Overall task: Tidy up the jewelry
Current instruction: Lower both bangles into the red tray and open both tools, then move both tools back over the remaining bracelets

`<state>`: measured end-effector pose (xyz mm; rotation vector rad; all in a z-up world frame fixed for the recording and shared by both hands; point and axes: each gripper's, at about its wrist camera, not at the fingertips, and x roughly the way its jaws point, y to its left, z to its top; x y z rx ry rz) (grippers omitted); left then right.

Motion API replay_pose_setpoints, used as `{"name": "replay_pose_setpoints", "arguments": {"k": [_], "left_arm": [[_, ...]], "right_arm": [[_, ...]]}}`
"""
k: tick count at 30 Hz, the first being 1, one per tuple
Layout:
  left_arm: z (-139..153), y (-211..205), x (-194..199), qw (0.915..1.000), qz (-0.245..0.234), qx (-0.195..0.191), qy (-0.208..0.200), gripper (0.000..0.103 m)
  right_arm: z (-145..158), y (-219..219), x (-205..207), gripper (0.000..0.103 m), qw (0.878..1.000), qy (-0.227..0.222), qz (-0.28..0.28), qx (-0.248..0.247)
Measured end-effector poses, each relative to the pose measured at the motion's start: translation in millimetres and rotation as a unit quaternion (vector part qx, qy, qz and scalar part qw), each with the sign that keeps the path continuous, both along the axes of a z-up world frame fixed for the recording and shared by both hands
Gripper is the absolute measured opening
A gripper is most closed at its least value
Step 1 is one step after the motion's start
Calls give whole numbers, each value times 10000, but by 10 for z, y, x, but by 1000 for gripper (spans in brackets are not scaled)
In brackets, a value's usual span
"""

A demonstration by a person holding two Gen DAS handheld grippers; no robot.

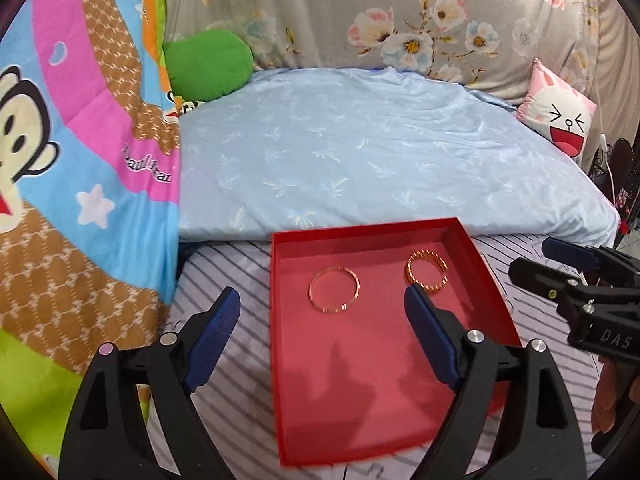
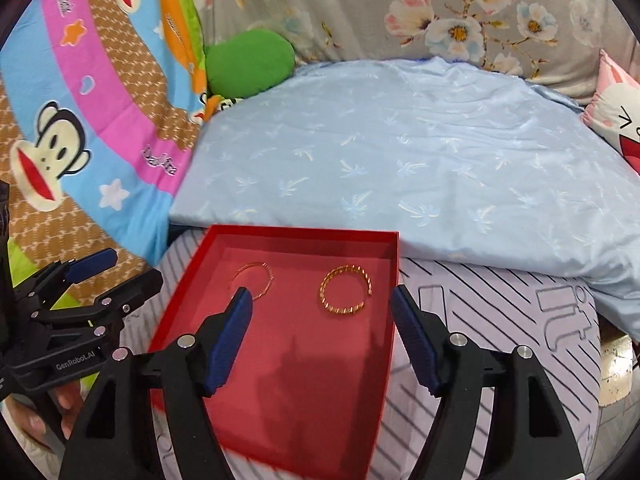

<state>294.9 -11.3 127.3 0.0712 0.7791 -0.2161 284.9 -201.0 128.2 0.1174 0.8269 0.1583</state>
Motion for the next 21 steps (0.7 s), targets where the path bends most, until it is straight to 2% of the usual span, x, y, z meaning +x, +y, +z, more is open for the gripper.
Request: {"name": "replay_pose_setpoints", "arguments": {"k": [5,11,14,21], "left_arm": [[73,115,-623,9999,-26,94,-141,81],[-165,242,-1269,9998,-1,183,24,81],[-355,302,-1609,9996,87,262,70,81],[-785,373,-2172,9988,273,-139,388,81]], "right_arm": [[86,20,-619,70,9997,-176,20,-158],[-36,41,-1329,70,9994,-196,-45,-295],[-200,42,-1672,70,9991,-135,-154,-363],[-721,127,-2260,70,9979,202,-385,-478]]}}
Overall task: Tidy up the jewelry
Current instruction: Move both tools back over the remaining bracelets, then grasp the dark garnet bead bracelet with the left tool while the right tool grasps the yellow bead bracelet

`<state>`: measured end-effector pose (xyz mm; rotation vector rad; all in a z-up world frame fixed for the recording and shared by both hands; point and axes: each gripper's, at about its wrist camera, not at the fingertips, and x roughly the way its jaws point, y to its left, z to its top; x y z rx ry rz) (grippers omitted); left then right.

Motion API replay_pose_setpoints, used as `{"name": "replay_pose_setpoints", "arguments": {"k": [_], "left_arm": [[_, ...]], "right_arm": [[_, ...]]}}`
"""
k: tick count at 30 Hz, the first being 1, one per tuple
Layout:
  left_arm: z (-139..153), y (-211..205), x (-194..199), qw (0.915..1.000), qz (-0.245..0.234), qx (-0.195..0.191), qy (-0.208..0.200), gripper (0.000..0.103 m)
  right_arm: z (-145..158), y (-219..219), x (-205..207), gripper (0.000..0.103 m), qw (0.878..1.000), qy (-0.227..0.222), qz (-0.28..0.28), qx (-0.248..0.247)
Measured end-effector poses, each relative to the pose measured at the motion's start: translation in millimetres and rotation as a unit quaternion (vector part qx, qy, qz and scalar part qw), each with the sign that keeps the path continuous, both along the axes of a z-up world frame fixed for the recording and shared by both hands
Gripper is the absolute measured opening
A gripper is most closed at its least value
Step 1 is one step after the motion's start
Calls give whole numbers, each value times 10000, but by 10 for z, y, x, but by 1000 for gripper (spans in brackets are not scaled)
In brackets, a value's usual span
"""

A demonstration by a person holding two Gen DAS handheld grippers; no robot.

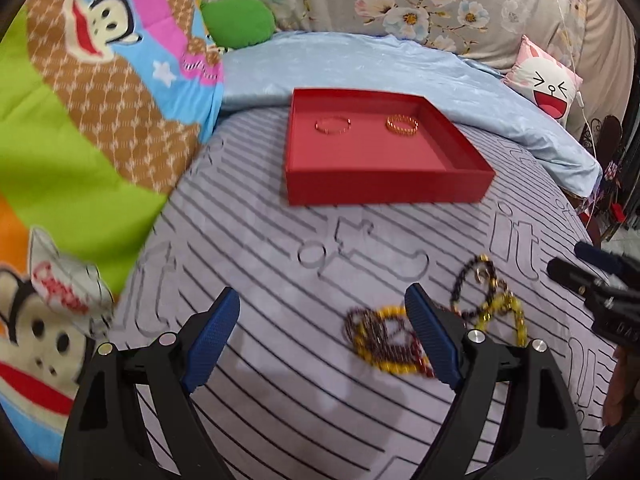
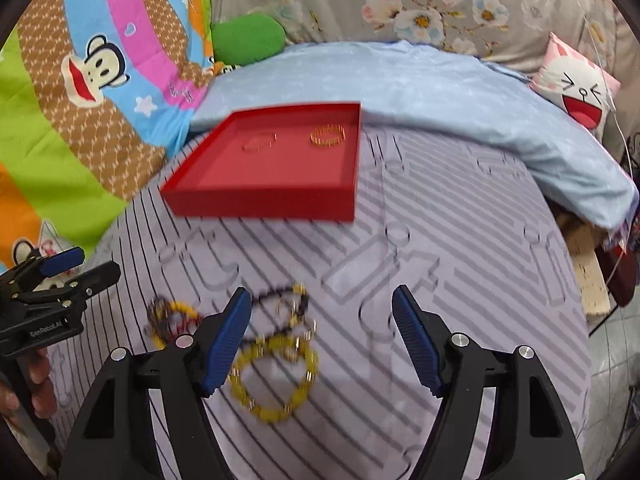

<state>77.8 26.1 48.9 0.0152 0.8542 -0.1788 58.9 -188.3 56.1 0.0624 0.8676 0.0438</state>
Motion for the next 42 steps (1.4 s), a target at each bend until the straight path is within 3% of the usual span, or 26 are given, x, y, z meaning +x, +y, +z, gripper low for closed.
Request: {"name": "replay_pose_setpoints", "arguments": {"k": [8,15,23,39,42], "left_arm": [[-271,-49,-305,9990,360,138,-232,82],[-464,20,-379,9985,501,-209,-114,82],[-499,5,-356,9986,494,-206,-52,82],[-530,-33,-289,9989,431,-142,109,81],[-528,-80,-244,9991,368,-181,145,81]], "right_arm": [[-321,106,-231,70,9994,69,-326,-58],[-493,154,-244,68,9987,127,-455,-173],[-606,203,-236,63,9986,219,-441,-202],[-599,50,-288,17,9972,184,-680,-260],[-604,25,-290,15,9973,173,-683,-202]]}}
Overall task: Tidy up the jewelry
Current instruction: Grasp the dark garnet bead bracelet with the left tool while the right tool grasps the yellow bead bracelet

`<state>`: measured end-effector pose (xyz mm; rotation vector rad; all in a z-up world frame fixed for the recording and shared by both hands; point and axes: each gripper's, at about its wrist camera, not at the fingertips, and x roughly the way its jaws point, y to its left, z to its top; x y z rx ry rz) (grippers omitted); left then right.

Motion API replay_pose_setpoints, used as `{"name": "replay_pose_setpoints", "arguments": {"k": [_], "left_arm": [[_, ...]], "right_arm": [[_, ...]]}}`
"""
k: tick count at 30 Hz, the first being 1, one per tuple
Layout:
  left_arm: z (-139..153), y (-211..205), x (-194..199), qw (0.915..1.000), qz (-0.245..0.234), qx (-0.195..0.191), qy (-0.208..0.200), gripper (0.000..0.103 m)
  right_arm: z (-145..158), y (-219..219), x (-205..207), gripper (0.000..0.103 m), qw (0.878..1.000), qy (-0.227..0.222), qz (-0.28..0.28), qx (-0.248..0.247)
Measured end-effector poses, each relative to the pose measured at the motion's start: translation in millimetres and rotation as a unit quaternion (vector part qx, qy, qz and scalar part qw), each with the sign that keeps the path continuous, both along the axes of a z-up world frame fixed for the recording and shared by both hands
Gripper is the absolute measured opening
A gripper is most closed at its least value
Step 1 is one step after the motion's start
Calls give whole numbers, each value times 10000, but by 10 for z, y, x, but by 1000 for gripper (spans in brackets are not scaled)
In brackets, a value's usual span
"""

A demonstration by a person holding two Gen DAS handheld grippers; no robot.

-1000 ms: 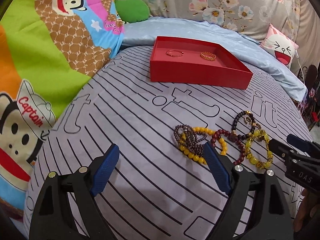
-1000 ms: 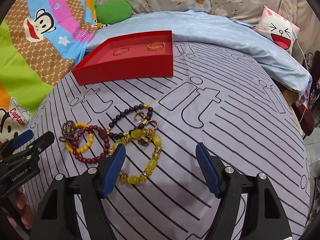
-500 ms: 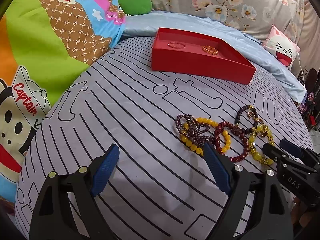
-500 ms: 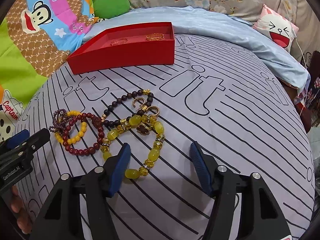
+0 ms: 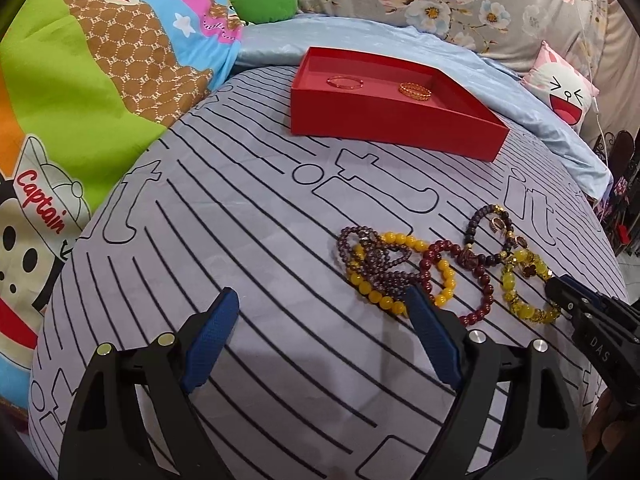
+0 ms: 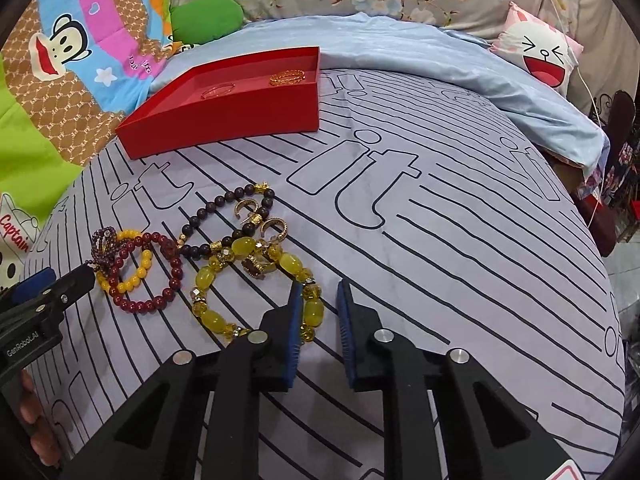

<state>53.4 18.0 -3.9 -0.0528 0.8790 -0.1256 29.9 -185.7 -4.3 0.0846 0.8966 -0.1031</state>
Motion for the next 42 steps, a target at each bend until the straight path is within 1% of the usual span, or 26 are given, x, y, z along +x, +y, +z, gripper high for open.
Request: {"name": "replay_pose_setpoints", "arguments": {"k": [2,7,10,12,16,19,25,26,27,31,32,33,36,38,40,41,42], "left_arm": [[-8,-38,28,10000,-29,0,32,79],[-31,-66,126,9998,-40,-148,138,66],[-19,-47,143,9996,-32,-238,145,57],[-14,-42,151,9993,-67,-328,166,48],[-10,-30,165,9984,-96,-515,205,46],[18,9,164,9971,-74,-731,192,46],[-11,13,226,9959,-71,-859,275,45],[-8,7,232,9957,-98,-882,277,38],[-8,-4,240,9951,-163,-934,293,29],[7,-29,236,9943,-248,-999,261,19],[13,-37,236,9945,-274,-980,244,10],[18,-46,238,9944,-314,-975,246,8],[39,-42,230,9948,-314,-943,228,3],[63,-25,214,9948,-322,-946,215,3],[99,-8,193,9949,-344,-931,180,3],[116,-6,186,9952,-349,-906,159,3],[146,-1,171,9954,-371,-873,130,3]], "right_arm": [[-1,-1,0,15,10000,-4,1,-3],[1,-25,-6,15,10000,-9,-7,51],[5,-30,-5,15,10000,-12,-9,67],[4,-30,-7,16,10000,-11,-8,70],[4,-35,-1,16,9999,-14,-10,100],[5,-28,1,16,9999,-17,-15,121],[2,-28,2,16,9999,-19,-26,132],[1,-30,0,16,9999,-20,-27,138],[1,-31,0,16,9999,-20,-27,140],[2,-27,0,16,9999,-20,-31,139],[-1,-30,0,16,9999,-21,-30,137],[-1,-32,1,16,9999,-21,-31,138],[0,-37,0,16,9998,-29,-22,178],[0,-45,-7,16,9997,-44,-6,240],[3,-39,-18,13,9995,-59,33,307],[5,-28,-23,9,9995,-51,50,318],[8,-19,-29,9,9994,-48,71,332]]}}
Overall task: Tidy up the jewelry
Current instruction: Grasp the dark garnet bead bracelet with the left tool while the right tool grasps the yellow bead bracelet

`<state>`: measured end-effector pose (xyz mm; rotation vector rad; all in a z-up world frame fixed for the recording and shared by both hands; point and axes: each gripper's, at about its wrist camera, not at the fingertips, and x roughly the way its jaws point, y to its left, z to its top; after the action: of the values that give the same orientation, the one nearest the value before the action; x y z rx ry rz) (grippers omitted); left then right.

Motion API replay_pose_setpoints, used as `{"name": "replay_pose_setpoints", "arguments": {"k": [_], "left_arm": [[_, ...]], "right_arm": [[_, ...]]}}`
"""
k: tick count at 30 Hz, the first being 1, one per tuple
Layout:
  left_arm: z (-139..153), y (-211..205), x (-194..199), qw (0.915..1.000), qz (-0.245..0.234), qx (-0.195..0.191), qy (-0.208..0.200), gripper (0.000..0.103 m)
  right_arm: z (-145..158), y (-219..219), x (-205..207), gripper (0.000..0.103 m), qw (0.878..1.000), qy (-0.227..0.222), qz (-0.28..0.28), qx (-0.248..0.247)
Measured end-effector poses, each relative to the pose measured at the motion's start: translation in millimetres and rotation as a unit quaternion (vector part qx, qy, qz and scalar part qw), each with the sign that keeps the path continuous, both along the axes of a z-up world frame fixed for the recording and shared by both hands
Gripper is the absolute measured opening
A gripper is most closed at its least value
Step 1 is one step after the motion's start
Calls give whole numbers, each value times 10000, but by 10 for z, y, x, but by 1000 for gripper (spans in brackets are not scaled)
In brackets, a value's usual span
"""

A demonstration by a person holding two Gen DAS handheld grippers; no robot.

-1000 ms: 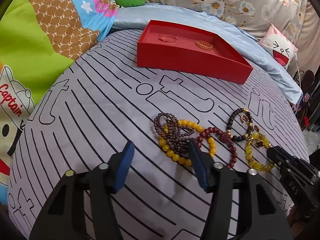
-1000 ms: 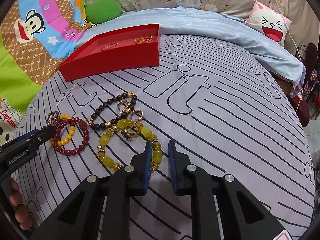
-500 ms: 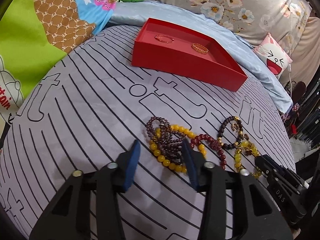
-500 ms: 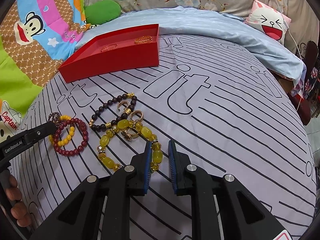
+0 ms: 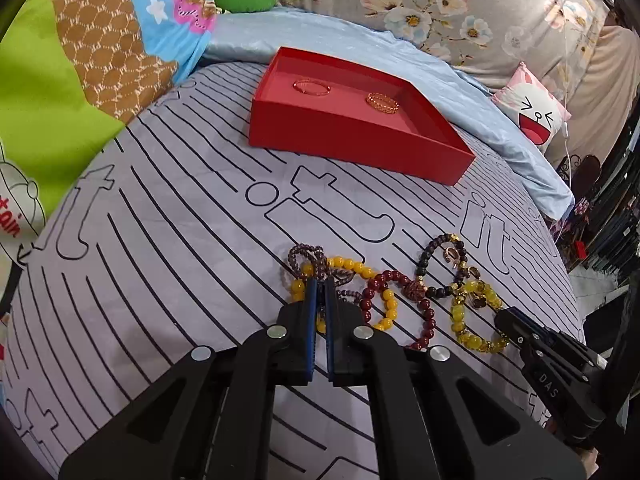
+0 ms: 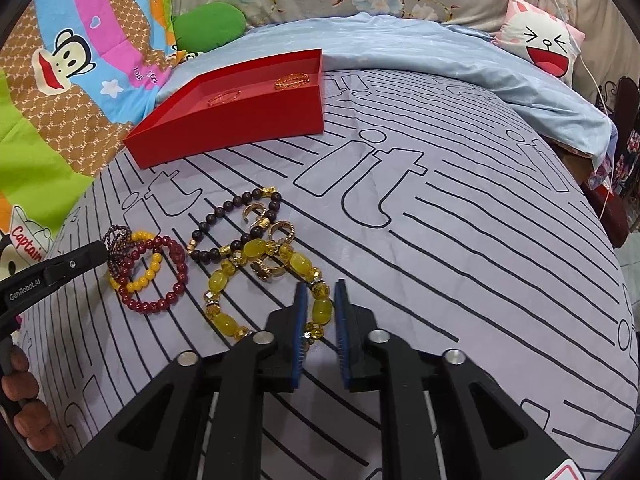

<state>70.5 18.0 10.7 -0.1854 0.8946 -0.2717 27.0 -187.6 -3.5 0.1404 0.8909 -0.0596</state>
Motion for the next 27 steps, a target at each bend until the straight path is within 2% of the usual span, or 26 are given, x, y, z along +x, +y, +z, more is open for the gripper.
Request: {"name": "replay_pose_setpoints", "arguments": {"k": [11,18,27], "left_arm": [[306,90,-126,9995,-24,126,-280,3],[380,158,-162,9994,15,145,-301,3],[517,131,-148,9993,-166,159,-306,3]], "right_arm": [[211,-25,-82,9,9998,-189,49,103],[332,-71,-145,9,9994,-286,22,200],[754,17,-102,9,9974,-563,382,247]]}}
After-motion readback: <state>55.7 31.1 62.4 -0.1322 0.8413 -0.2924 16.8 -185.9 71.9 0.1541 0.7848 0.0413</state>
